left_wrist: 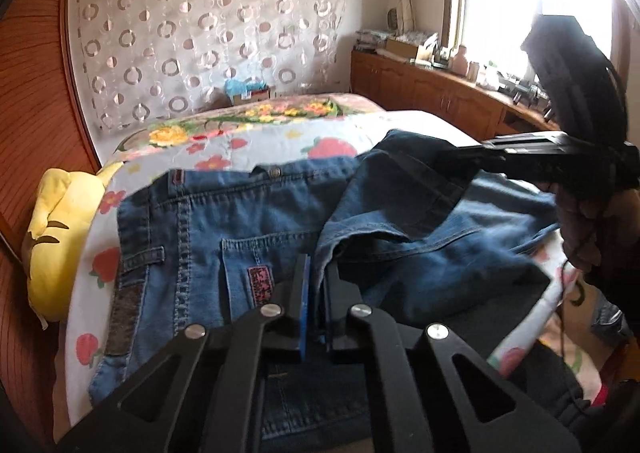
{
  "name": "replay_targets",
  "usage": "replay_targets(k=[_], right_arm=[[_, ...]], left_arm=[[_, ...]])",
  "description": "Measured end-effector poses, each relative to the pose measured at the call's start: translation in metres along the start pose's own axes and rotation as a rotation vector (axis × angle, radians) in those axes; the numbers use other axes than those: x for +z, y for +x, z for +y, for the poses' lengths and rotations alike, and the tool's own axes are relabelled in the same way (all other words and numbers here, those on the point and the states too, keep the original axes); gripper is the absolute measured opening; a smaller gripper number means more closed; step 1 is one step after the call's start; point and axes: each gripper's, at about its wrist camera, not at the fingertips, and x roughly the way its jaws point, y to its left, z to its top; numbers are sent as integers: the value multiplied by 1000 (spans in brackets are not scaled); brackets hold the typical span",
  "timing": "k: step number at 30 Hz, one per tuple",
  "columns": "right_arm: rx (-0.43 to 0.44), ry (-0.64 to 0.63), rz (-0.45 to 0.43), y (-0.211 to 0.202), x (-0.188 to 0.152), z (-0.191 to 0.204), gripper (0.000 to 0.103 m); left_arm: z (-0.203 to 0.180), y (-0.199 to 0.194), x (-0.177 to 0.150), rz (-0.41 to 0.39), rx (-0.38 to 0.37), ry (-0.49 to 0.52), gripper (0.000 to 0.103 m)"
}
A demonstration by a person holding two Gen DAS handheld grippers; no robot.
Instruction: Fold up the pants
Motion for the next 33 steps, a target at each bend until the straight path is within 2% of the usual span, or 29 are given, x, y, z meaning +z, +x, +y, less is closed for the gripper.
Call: replay_targets(k=[3, 7, 12, 14, 17, 20, 21, 22, 28, 33], right_arm=[[15, -19, -36, -11, 19, 8, 3], [30, -48, -78, -21, 43, 23, 3], [61, -79, -115, -23, 63, 43, 3], [42, -95, -111, -21, 67, 50, 3], [31, -105, -98, -14, 67, 55, 3], [15, -107, -79, -7, 66, 53, 3], [10, -106, -73, -5, 65, 52, 3], [5, -104, -66, -3, 64, 50, 3], [-8, -72, -46, 3, 54, 34, 3], [-12, -74, -45, -2, 50, 30, 3]], left_arm=[[4, -22, 1, -34, -17, -24, 1], [14, -50, 4, -78, 0, -41, 1], [24, -71, 2, -97, 13, -49, 1], [31, -67, 0, -92, 29, -66, 1], [38, -57, -3, -69, 1, -92, 5], [40, -47, -6, -47, -8, -101, 24], [39, -43, -6, -39, -20, -102, 36], [39, -37, -7, -23, -37, -99, 40], [33, 4, -12, 70, -39, -74, 43], [32, 26, -15, 95, -58, -92, 43]])
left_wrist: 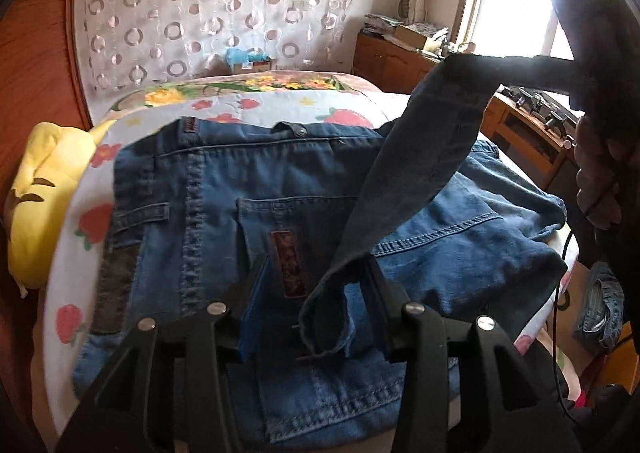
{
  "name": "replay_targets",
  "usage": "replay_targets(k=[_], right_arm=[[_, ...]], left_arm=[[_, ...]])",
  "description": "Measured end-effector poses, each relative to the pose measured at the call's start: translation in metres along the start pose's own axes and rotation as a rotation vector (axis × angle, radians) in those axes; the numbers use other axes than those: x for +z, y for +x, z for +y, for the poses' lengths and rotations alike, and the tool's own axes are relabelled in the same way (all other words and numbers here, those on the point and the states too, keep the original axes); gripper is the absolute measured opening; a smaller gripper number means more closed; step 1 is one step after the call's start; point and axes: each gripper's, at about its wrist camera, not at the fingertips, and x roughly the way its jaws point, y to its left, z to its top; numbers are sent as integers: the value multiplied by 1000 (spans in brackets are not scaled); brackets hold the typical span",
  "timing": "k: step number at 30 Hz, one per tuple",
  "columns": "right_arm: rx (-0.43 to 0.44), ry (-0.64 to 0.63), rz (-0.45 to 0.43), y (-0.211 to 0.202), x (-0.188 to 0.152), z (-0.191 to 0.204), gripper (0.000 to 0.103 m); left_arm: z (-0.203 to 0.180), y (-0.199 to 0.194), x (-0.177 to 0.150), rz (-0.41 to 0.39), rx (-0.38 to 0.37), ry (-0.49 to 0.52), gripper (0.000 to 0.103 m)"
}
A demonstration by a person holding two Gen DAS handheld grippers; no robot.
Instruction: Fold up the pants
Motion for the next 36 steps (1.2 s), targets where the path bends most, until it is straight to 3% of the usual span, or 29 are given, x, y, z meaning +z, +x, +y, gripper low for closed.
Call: replay_targets(k=[13, 20, 21, 22, 24, 36], right_arm=[[-33, -9, 0, -1, 6, -3, 3], [-18, 2, -8, 0, 8, -2, 3], [-14, 3, -9, 0, 9, -1, 3], [-12, 4, -9, 1, 9, -1, 3], [-10, -1, -7, 3, 10, 1, 3], [70, -52, -47, 16, 50, 42, 3]], left_arm=[[-22, -4, 1, -15, -116, 33, 43], [-19, 11, -1, 23, -27, 30, 43], [-18, 13, -2, 19, -22, 26, 40], [-17, 12, -3, 12, -23, 25, 26], [-17, 7, -4, -7, -32, 23, 8], [-1, -82, -9, -139, -17, 0, 3]])
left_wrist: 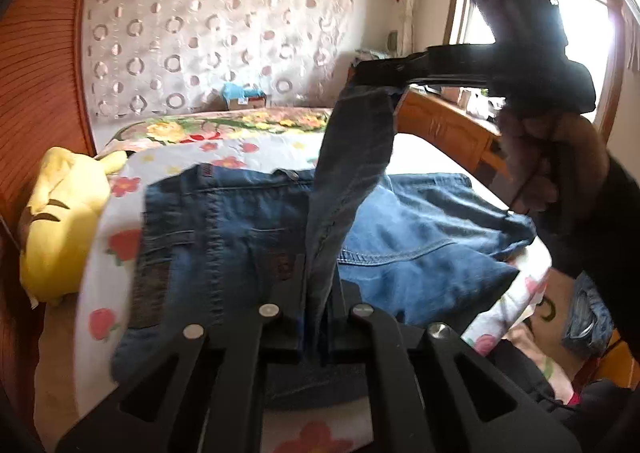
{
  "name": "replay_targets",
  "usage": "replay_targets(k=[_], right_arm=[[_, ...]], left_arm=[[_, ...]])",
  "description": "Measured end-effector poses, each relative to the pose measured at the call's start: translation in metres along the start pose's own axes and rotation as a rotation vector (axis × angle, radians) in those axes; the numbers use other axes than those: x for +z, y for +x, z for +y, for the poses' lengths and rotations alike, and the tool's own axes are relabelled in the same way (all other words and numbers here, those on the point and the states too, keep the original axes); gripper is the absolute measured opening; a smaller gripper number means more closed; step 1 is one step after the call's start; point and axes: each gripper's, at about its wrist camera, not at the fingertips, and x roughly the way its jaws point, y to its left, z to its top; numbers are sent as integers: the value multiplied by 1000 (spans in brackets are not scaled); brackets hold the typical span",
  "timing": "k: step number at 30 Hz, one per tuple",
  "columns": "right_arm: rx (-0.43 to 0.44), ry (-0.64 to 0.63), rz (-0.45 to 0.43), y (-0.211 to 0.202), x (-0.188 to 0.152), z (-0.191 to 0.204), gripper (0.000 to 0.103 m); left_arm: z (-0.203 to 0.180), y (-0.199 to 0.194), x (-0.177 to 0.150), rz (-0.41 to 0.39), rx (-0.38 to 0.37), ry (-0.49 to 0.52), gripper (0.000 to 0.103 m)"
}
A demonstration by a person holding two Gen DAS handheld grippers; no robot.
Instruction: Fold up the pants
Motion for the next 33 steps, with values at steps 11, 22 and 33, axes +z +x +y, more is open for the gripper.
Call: replay_targets(k=[11, 22, 33], right_arm=[[29, -59, 101, 93, 22, 57, 3], [-14, -64, 168, 139, 6, 68, 3], [-27, -17, 99, 93, 8, 42, 58]], left_arm=[[51, -20, -19, 21, 99, -55, 3], [57, -9, -31, 58, 111, -97, 6], [67, -15, -23, 33, 155, -124, 48]])
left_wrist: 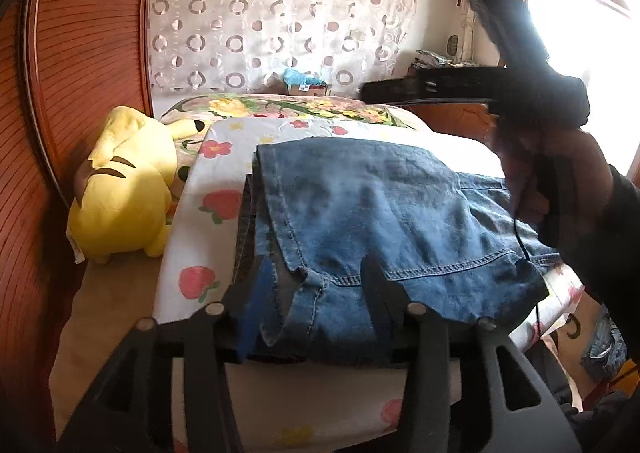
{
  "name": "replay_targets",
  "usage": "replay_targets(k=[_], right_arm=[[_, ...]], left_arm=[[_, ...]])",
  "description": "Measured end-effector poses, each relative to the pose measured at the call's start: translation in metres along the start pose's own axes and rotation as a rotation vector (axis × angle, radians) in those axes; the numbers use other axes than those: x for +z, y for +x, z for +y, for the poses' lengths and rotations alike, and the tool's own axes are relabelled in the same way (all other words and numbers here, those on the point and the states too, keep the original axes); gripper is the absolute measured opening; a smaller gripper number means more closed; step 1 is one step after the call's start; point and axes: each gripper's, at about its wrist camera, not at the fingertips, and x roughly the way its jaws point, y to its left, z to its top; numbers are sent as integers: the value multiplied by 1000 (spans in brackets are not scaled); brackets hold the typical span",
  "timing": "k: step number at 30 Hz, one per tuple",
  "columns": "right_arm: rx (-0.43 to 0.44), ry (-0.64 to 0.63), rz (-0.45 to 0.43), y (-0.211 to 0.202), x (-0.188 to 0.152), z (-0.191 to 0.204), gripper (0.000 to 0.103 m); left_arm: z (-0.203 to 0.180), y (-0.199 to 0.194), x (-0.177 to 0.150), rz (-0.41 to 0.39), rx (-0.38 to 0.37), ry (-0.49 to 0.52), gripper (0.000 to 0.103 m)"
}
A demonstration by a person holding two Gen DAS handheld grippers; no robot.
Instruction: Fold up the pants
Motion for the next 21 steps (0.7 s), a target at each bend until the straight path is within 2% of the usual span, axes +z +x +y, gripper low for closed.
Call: replay_targets(k=[4, 10, 14, 18, 21], right_arm=[[-24, -11, -8, -27, -16, -15, 58], [-56, 36, -34, -78, -51, -47, 58], [-101, 49, -35, -108, -77, -59, 58], [-134, 64, -25, -124, -106, -68, 58], [-154, 75, -7, -119, -130, -71, 58]], left_arm=[[-5, 4, 0, 3, -2, 11, 54], [-16, 8, -1, -1, 27, 37, 55], [-20, 9, -4, -11, 5, 39, 54], [-25, 12, -8, 0, 0, 51, 54], [-26, 17, -13, 16, 2, 52, 48]])
